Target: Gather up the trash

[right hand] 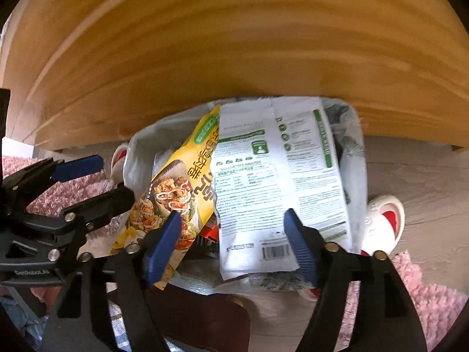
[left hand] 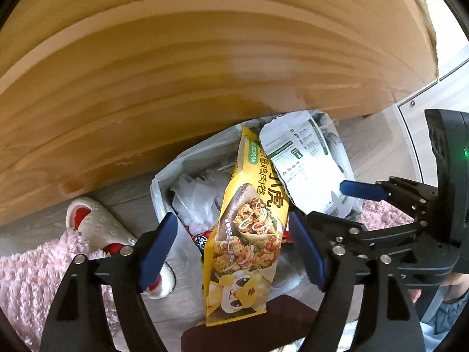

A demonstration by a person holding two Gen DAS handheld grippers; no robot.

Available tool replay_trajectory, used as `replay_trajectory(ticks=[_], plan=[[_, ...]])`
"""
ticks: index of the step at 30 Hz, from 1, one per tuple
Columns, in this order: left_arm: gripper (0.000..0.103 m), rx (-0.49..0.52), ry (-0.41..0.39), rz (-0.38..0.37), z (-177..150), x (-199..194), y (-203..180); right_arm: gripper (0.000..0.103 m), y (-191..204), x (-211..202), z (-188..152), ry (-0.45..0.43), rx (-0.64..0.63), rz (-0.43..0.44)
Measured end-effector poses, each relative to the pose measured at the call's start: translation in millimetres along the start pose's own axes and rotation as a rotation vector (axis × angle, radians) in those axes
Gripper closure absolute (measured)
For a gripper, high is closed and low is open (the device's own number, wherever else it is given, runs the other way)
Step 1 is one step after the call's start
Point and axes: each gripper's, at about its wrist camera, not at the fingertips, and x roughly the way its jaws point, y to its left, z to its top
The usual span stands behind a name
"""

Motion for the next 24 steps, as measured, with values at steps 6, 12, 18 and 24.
replay_trajectory(ticks=[6, 12, 18, 24], plan=[[0.008, -0.036, -0.05, 0.018, 1.5, -17.4, 6.0, 0.012, 2.0, -10.0, -5.7, -0.049, 0.022, -0.035], [0.008, -0.039, -0.055, 0.016, 3.3, -23.4, 7.5, 0.009, 5.6, -26.2, -10.6, -0.099, 0.035, -0.085], [0.008, -0.028, -0.128, 0.012, 6.2, -44.4, 4.5, 0.009, 12.8, -42.9, -13.1, -0.126, 0.034, -0.098], [0.008, -0.019, -0.187, 0.008, 5.4, -66.8, 0.5, 0.009, 15.3, -63.8, -16.6, -0.159, 0.034, -0.11]])
